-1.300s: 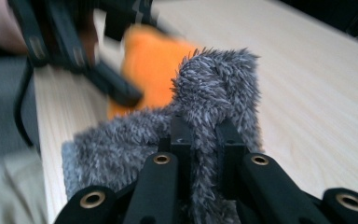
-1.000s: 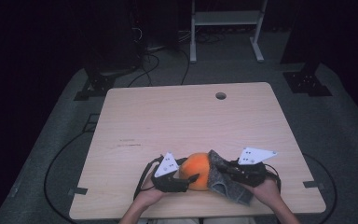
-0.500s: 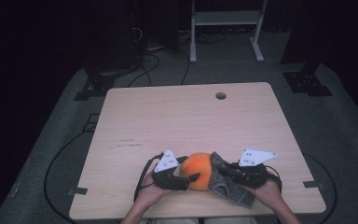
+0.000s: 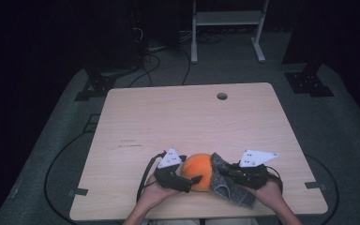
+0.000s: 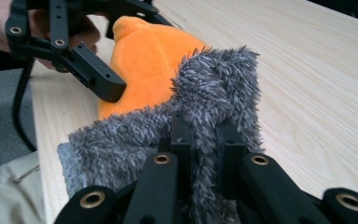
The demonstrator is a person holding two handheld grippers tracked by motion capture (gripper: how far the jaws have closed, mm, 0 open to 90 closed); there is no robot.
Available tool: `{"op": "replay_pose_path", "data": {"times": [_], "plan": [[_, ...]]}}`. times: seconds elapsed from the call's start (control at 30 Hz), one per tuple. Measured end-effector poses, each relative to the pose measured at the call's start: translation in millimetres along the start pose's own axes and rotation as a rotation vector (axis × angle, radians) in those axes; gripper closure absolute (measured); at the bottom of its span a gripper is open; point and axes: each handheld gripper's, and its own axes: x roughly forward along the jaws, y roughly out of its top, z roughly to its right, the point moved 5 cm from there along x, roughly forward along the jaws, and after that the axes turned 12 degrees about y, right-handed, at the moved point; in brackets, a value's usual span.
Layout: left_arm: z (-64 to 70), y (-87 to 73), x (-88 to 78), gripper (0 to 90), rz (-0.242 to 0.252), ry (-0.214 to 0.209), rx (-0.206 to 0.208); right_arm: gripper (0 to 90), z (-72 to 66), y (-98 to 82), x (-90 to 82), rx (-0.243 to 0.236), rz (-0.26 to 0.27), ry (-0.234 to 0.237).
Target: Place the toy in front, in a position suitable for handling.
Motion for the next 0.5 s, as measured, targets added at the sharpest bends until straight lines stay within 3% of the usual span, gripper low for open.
{"op": "replay_pose_path", "data": {"times": [0.07, 0.1, 0.13, 0.17, 0.23, 0.33, 0.47, 0.5], "plan": [[-2.6, -0.4, 3.5, 2.6, -0.033, -0.02, -0.047, 80.4, 0.1, -0.1, -0.6, -0.003, -0.003, -0.001], [-2.8, -0.2, 4.1, 2.6, -0.032, -0.026, -0.049, 80.4, 0.7, 0.1, -1.0, -0.001, -0.006, 0.002], [-0.5, 1.2, 1.9, 6.6, -0.007, -0.034, -0.011, 80.4, 1.6, 0.6, -1.0, -0.005, -0.008, 0.0], [-0.5, 1.2, 1.9, 10.3, -0.007, -0.034, -0.011, 80.4, 1.6, 0.6, -1.0, -0.005, -0.008, 0.0], [1.5, 1.9, -1.1, 13.4, -0.002, -0.031, 0.038, 80.4, 1.2, 0.5, -0.6, -0.013, -0.015, -0.001], [2.3, 0.1, -6.5, 31.5, 0.028, -0.012, 0.086, 80.4, 2.6, -1.1, -2.0, 0.006, 0.0, 0.01], [2.4, -3.1, -9.0, 33.7, 0.039, -0.011, 0.095, 80.4, 11.7, -5.5, -4.9, 0.063, 0.009, 0.024], [2.7, -4.2, -9.6, 33.6, 0.045, -0.013, 0.101, 80.4, 15.0, -7.9, -5.9, 0.076, 0.0, 0.007]]}}
